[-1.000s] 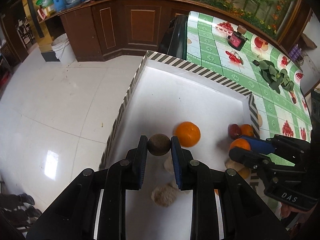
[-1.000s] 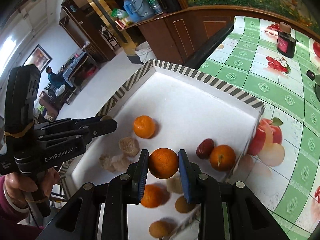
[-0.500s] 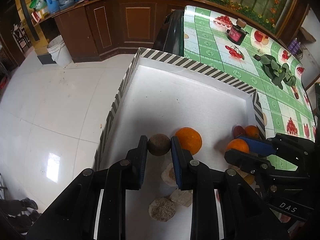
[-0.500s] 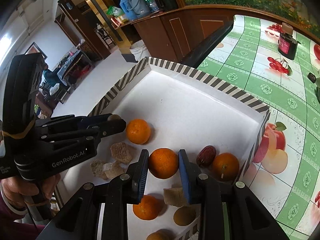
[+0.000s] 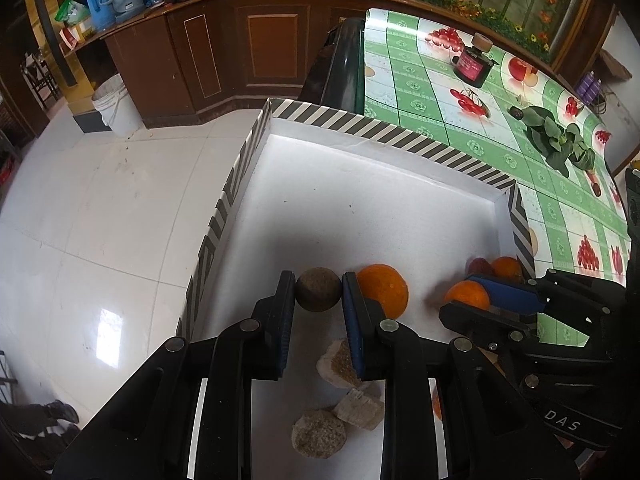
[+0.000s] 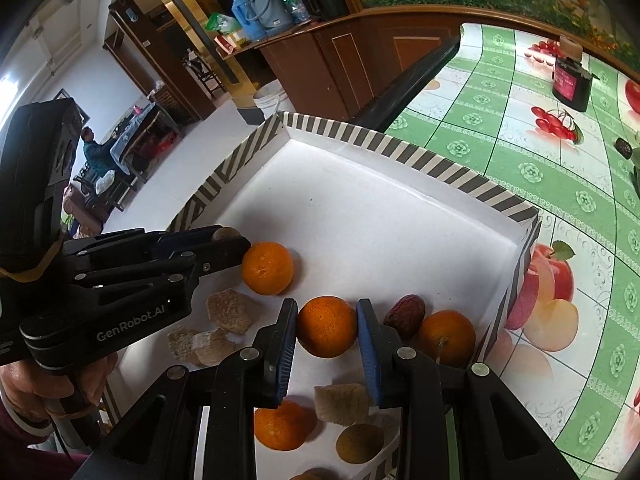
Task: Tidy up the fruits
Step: 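Carry the kiwi and orange over the white tray, then open both tools to release the kiwi and orange into the tray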
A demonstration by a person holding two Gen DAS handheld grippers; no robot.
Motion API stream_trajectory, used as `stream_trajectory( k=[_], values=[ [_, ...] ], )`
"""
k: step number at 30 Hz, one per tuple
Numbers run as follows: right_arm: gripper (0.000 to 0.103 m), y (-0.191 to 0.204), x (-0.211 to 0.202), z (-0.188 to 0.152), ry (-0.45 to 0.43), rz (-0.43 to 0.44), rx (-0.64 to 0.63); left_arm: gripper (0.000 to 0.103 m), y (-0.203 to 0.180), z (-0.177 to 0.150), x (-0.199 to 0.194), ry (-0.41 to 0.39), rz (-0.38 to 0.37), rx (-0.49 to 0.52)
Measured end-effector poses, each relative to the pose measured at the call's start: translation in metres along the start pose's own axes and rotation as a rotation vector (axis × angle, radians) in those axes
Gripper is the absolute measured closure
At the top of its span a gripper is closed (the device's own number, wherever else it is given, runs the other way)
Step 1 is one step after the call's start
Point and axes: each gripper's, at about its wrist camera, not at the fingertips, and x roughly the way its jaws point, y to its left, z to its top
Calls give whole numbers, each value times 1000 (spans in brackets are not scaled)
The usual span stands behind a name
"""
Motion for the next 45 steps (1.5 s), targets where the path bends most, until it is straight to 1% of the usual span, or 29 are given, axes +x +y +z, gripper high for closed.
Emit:
stream_trajectory(
  k=[13,16,19,21,23,25,32,38,42,45],
  values=[
    [74,6,14,-4,2,-47,-51,80,1,0,5,3,13,-6],
    [74,7,13,-5,1,-47,-51,80,0,-1,6,4,21,3],
    [73,7,11,-6,8,-37,-45,80,-1,-2,6,8,10,-2],
    [72,8,6,-6,-7,-20,-40,72,-1,-1,5,9,20,-3],
    [70,9,0,-6,-21,-15,-37,58,-1,-1,1,1,23,-4],
    [69,11,-6,-6,-29,-11,-35,55,0,-2,-6,-15,18,-10],
    [69,16,-30,-10,-59,-8,-45,55,-2,-9,-29,-41,25,-22],
    [69,10,-51,-23,-69,-26,-27,55,-17,-21,-46,-69,41,-15],
    [69,3,-63,-34,-67,-43,-8,55,-29,-29,-51,-79,52,-13],
    [69,-2,-72,-43,-68,-41,6,55,-39,-35,-55,-84,63,-14]
  ],
)
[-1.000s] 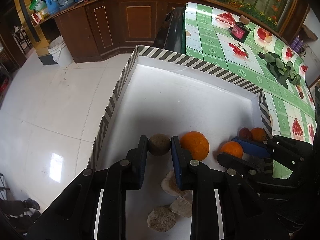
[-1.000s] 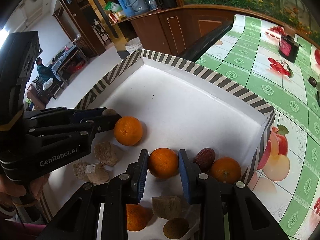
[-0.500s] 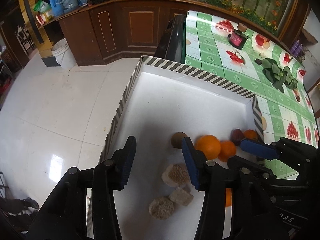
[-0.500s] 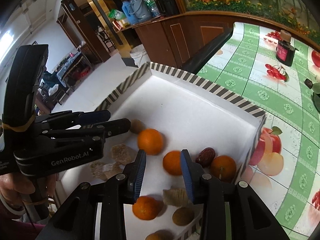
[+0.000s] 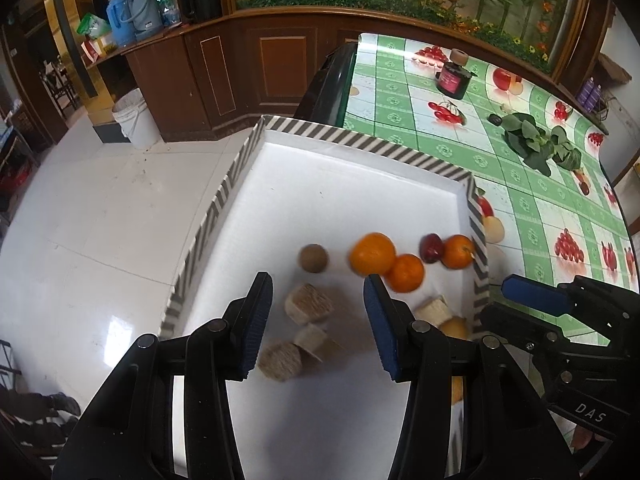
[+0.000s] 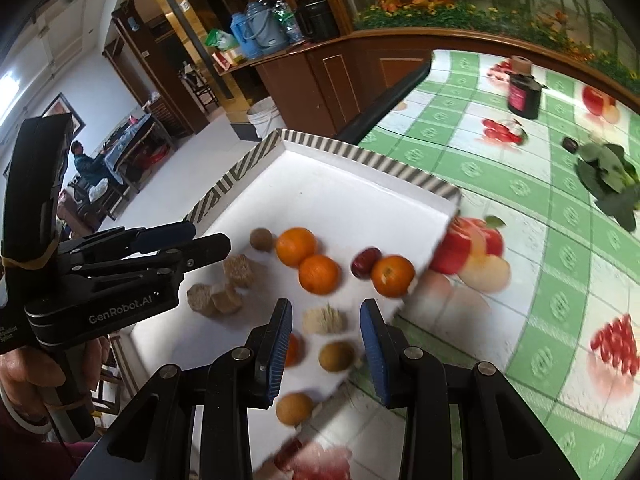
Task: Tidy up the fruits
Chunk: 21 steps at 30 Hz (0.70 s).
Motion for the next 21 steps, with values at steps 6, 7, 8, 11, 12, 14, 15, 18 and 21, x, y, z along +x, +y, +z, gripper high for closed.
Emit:
stream_trajectory(
  k=[6,7,8,11,12,14,15,18,21],
  values=[
    [69,-5,-13,-14,12,-10,-12,55,-17,-10,-9,-1,7,6],
    [69,-6,-14,-15,12,-8,-11,55,-20,-11,-11,-4,9,11],
    [69,-8,-16,-17,14,-7,-10,55,-22,-12,-13,-5,8,12],
    [69,-9,-18,-21,24,-8,-20,55,-28,-16,-15,3,5,3],
    [69,-9,-20,-22,24,-7,-26,55,-29,-17,-15,10,9,-1],
    [69,-9,-22,-24,25,-4,-32,55,-31,-19,-15,19,20,-6],
    [69,-10,-24,-25,26,-2,-34,55,-31,-20,-15,23,23,-9],
    [69,-11,-27,-28,29,0,-35,55,-33,-24,-18,23,34,-14],
    [69,-13,-28,-31,32,1,-34,55,-34,-28,-19,21,47,-15]
  ],
)
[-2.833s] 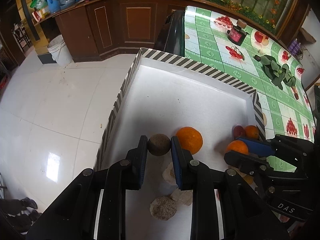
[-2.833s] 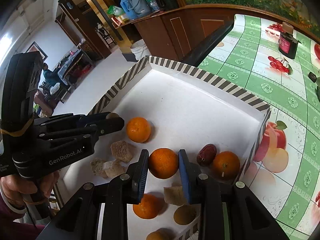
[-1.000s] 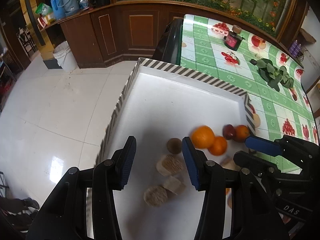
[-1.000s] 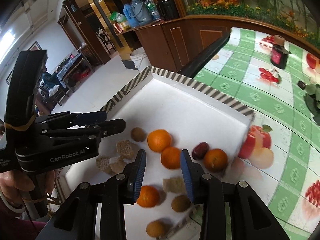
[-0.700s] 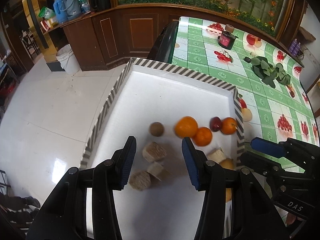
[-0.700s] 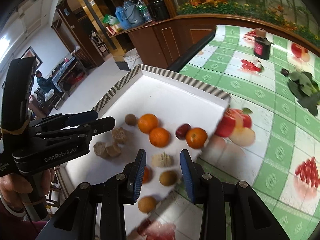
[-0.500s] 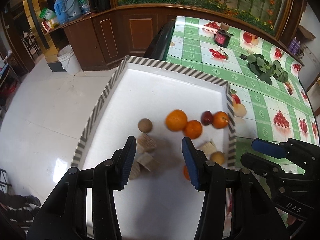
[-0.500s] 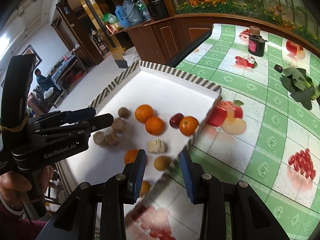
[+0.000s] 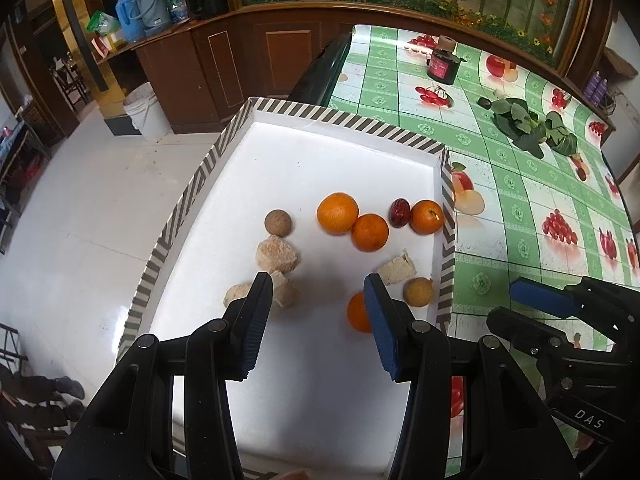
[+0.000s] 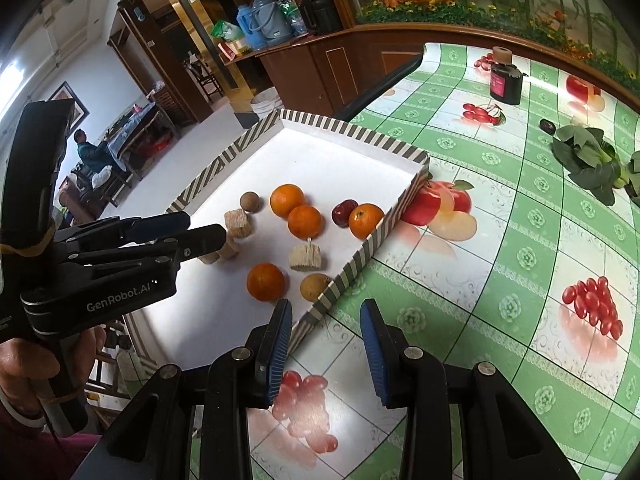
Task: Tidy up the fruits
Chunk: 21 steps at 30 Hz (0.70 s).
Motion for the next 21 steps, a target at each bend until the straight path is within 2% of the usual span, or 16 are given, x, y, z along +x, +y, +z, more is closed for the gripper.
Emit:
stream_trajectory(
  k=[21],
  values=[
    [69,9,-1,-13,19,16,-24,55,-10,-17,-11,-30,17,29]
  ],
)
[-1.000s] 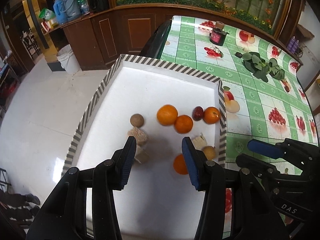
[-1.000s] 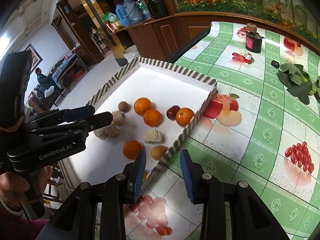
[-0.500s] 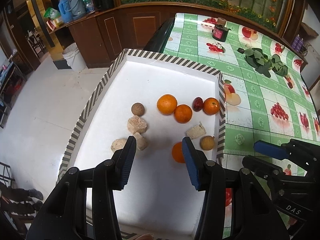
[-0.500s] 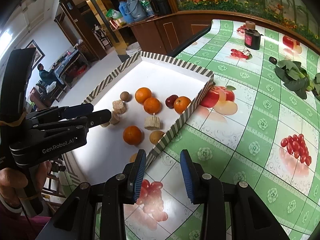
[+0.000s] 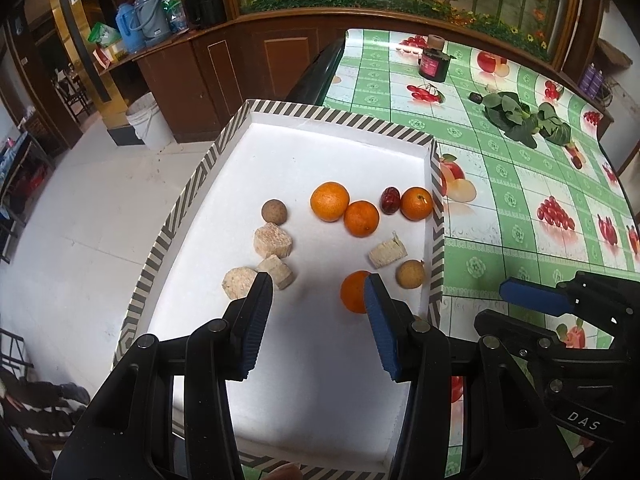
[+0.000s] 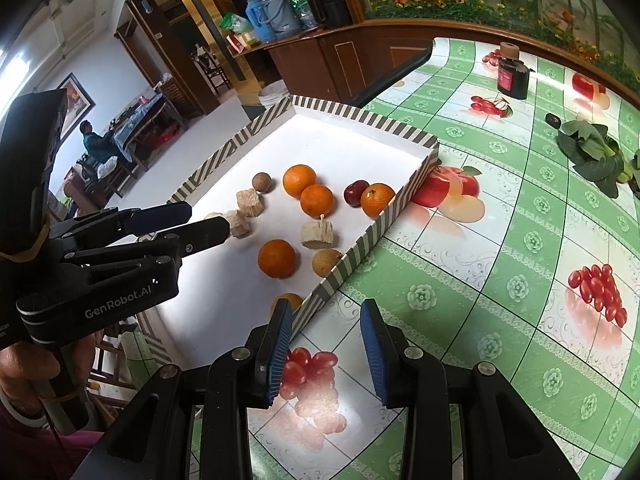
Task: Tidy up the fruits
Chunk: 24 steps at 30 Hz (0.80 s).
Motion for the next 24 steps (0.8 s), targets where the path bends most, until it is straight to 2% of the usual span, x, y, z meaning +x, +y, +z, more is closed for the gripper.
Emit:
stream_trajectory(
  k=[24],
  values=[
    [69,5,4,2,1,7,-9,55,1,-3,0,13,-5,-3]
  ],
)
